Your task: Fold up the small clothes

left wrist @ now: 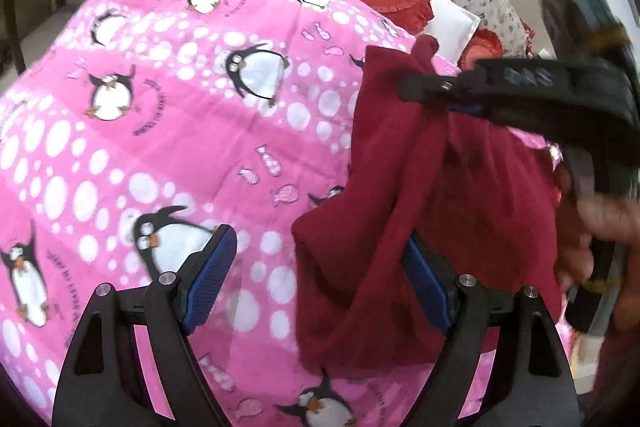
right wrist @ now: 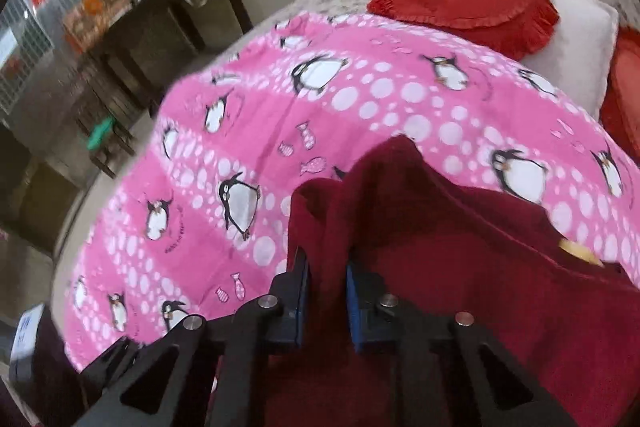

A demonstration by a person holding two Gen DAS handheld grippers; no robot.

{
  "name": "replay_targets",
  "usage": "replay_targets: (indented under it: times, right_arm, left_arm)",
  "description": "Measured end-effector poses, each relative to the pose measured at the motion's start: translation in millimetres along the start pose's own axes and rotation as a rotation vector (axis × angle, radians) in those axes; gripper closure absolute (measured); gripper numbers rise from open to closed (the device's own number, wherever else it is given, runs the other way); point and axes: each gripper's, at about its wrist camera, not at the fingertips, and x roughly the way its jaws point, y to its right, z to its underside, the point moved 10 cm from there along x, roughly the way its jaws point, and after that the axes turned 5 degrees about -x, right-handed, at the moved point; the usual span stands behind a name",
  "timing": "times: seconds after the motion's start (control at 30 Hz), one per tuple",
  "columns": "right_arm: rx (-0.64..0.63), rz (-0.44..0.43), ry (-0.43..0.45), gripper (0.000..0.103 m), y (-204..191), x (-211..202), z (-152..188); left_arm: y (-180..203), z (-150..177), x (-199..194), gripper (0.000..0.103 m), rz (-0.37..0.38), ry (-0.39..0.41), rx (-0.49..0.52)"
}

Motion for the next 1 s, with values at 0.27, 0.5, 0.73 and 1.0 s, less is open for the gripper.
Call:
replay_targets:
  times: [0.27,0.5,0.73,1.0]
  right_arm:
    - [0.018,-0.038,-0.007,0.088,-3.9,-1.7,3.9]
    - [-0.032,0.092,-0.015,0.027,-8.2,5.7,-11.8]
    - [-0.069,0.173,-0.133,0.027,-17.9,47.1,-14.2]
    - [-0.068,0.134,-0.050,0.076,-4.8,29.5,-5.9]
  left_arm:
    - [17.9,7.2,29.7,0.025,0.077,-0.082,0.008]
    - [24.4,9.6,27.0,0.040,0.099,-0.066,0.020]
    - [20.1,16.3,25.8,0.040,0.105,-0.059,0.010]
    - [32.1,16.9,10.2,0.068,0.122,-0.070,0.022]
